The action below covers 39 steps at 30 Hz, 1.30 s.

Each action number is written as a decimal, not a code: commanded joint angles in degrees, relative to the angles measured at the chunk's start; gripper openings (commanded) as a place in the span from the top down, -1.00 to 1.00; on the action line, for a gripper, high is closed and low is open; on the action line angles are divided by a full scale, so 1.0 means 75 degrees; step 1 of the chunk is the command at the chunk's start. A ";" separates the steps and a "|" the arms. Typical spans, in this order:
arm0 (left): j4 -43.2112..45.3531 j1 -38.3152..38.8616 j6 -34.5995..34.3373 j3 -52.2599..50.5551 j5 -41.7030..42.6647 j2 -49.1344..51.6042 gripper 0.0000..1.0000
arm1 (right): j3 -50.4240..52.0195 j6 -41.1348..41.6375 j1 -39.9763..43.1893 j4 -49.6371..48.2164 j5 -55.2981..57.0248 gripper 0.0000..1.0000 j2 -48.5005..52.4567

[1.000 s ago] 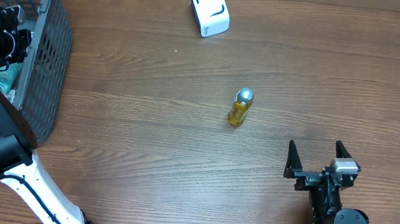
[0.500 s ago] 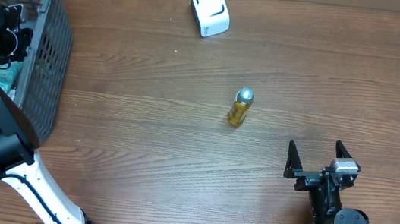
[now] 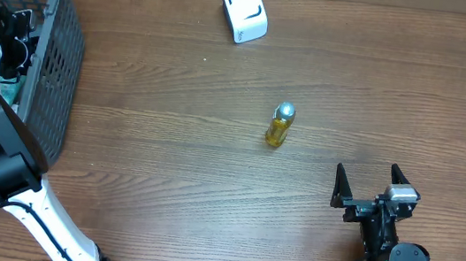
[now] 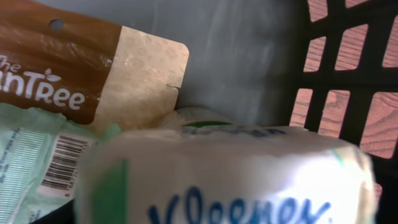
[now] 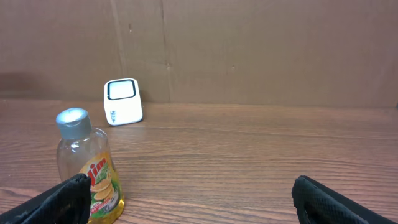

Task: Scan the item barcode
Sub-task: 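Lower the left gripper into the basket and grasp the green-capped tissue pack, then carry the tissue pack to the scanner and set it beside the bottle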

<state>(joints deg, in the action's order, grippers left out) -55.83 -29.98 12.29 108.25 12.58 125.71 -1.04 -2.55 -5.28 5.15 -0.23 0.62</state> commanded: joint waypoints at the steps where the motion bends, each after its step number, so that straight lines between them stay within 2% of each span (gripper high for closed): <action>1: 0.0055 0.0015 -0.0076 -0.0038 -0.0219 0.0020 -0.31 | 0.0079 0.0026 0.0020 -0.0050 -0.0064 -1.00 -0.0061; 6: -0.0125 0.0015 -0.0122 0.0356 -0.0221 -0.0163 -0.02 | 0.0079 0.0029 0.0020 -0.0050 -0.0064 -1.00 -0.0061; 14: -0.0294 0.0000 -0.1180 0.1000 -0.1029 -0.1247 0.05 | 0.0079 0.0029 0.0020 -0.0050 -0.0064 -1.00 -0.0061; 22: -0.0047 0.0003 -0.2480 0.1148 -0.1072 -0.3002 0.14 | 0.0079 0.0029 0.0020 -0.0050 -0.0061 -1.00 -0.0061; 24: -0.0044 0.0006 -0.2678 0.1148 -0.0921 -0.3413 0.16 | 0.0079 0.0029 0.0020 -0.0050 -0.0061 -1.00 -0.0061; 28: -0.0175 0.0029 -0.2833 0.1148 0.0117 -0.4182 0.25 | 0.0079 0.0026 0.0020 -0.0050 -0.0061 -1.00 -0.0061; 31: -0.0542 0.0201 -0.3019 0.1148 0.0682 -0.4701 0.37 | 0.0079 0.0029 0.0020 -0.0050 -0.0061 -1.00 -0.0061; 39: -0.2626 0.1728 -0.2882 0.1142 0.0796 -0.5289 0.36 | 0.0079 0.0026 0.0020 -0.0050 -0.0061 -1.00 -0.0061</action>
<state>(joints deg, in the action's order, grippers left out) -73.65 -20.80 -9.08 115.68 16.14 86.98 -1.04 -2.57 -5.28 5.13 -0.21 0.62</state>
